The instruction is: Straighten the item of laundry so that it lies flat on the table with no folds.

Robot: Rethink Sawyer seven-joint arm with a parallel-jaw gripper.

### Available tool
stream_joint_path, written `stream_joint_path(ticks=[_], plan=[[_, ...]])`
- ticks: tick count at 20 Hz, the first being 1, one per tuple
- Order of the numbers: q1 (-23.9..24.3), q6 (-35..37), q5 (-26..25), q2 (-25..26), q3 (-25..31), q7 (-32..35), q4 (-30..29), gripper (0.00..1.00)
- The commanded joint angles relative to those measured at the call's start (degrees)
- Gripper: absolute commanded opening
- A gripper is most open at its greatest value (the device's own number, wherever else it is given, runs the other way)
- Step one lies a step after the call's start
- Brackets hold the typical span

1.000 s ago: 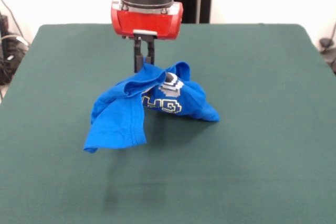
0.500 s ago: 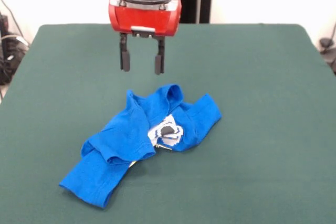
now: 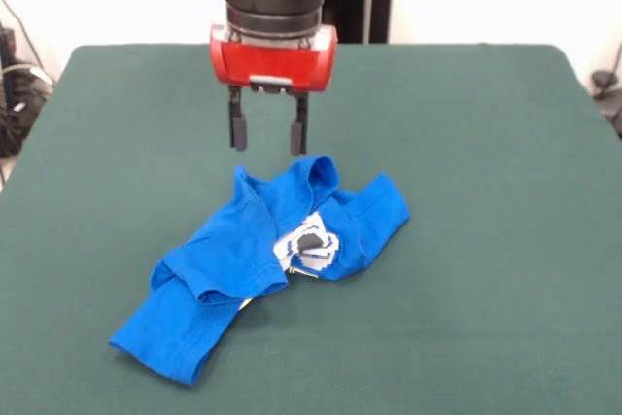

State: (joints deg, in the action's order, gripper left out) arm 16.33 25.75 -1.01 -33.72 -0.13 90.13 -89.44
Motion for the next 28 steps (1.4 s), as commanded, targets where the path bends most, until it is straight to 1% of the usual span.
stream_joint_path(ticks=[1,2,5,8,12,15,17,18,22,28], plan=[[-3.82,-4.40,-3.57,8.24,4.13,5.34,0.79,1.00],[-4.16,-4.23,-3.63,9.83,3.94,5.58,2.26,1.00],[-4.54,-3.69,-3.49,12.48,3.65,6.07,4.60,1.00],[-5.35,-2.88,-3.49,14.12,2.63,6.33,6.23,1.00],[-5.19,-4.66,-3.87,14.59,2.57,6.38,5.17,1.00],[-5.30,-4.17,-3.56,14.08,2.75,6.32,4.83,1.00],[-5.40,-2.50,-3.14,13.90,2.91,5.84,5.92,1.00],[-5.43,-3.58,-3.46,14.74,2.92,5.87,5.68,1.00],[-4.87,-4.38,-3.54,14.98,3.65,5.40,5.64,1.00],[-3.92,-3.58,-3.38,15.30,4.52,4.34,6.81,1.00]])
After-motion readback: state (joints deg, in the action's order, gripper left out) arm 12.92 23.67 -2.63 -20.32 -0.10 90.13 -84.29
